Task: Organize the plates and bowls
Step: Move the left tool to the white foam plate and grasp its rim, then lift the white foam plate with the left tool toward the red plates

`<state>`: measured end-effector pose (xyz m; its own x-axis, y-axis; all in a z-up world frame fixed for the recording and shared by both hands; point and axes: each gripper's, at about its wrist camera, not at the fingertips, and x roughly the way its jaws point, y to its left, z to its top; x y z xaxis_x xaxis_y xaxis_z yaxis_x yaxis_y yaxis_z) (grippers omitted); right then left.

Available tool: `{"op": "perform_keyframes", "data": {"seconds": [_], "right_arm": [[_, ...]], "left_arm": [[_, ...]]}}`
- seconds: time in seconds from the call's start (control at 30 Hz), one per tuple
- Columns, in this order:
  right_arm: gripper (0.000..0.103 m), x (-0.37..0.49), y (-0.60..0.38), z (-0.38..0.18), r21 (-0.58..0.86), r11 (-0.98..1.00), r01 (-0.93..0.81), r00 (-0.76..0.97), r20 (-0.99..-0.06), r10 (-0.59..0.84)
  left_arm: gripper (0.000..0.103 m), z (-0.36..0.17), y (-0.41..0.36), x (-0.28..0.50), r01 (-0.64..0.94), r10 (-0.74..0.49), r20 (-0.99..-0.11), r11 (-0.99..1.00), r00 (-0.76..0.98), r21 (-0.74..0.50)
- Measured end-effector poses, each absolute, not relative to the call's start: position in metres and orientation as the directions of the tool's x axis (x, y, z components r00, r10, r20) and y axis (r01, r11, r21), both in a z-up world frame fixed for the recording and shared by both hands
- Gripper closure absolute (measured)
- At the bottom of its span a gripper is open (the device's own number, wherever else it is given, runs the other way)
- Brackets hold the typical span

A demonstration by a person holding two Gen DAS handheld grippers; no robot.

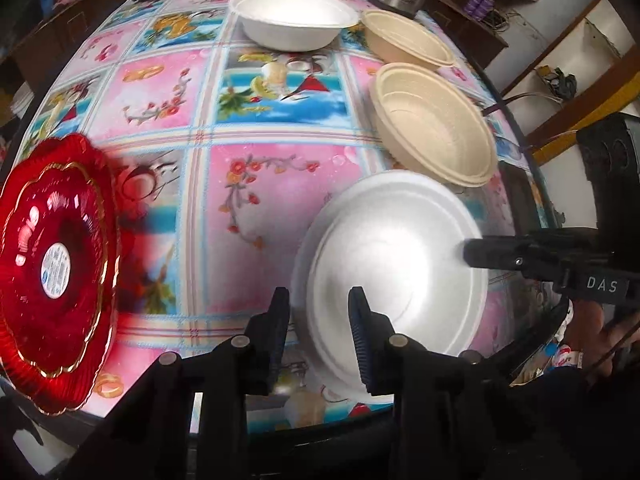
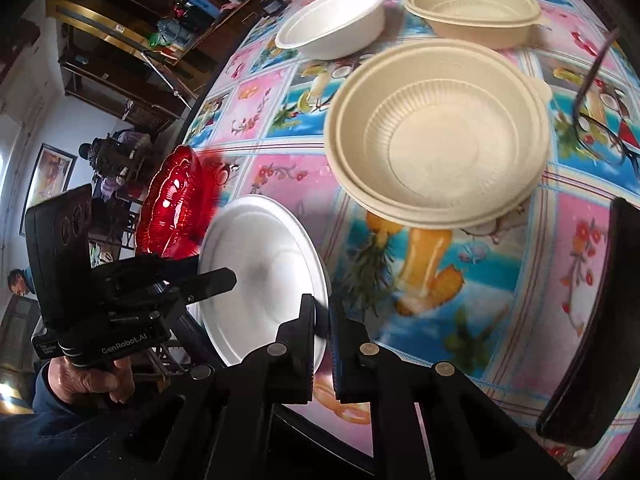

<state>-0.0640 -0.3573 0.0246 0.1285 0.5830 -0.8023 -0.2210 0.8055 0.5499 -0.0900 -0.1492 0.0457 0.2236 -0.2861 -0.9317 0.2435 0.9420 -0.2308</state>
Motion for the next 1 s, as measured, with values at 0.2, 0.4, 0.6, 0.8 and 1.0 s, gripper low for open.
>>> {"op": "perform_keyframes", "data": {"seconds": [0.2, 0.4, 0.6, 0.8, 1.0], "right_arm": [[0.094, -0.06, -0.353, 0.019, 0.528, 0.821, -0.218, 0.114, -0.822, 0.558], [0.092, -0.061, -0.35, 0.019, 0.495, 0.835, -0.24, 0.111, -0.841, 0.53], [0.091, -0.061, -0.353, 0.016, 0.499, 0.831, -0.245, 0.11, -0.837, 0.536], [0.091, -0.061, -0.343, 0.022, 0.47, 0.83, -0.301, 0.121, -0.844, 0.522], [0.091, -0.056, -0.342, 0.018, 0.469, 0.833, -0.292, 0.11, -0.849, 0.517]], "left_arm": [[0.079, 0.039, -0.147, -0.094, 0.24, -0.281, -0.936, 0.943, 0.212, -0.229], [0.089, 0.037, -0.154, -0.097, 0.258, -0.27, -0.937, 0.943, 0.221, -0.211], [0.089, 0.036, -0.155, -0.096, 0.254, -0.253, -0.938, 0.948, 0.238, -0.191], [0.089, 0.032, -0.15, -0.1, 0.23, -0.259, -0.931, 0.952, 0.257, -0.201], [0.084, 0.031, -0.156, -0.102, 0.235, -0.248, -0.936, 0.953, 0.251, -0.189]]}}
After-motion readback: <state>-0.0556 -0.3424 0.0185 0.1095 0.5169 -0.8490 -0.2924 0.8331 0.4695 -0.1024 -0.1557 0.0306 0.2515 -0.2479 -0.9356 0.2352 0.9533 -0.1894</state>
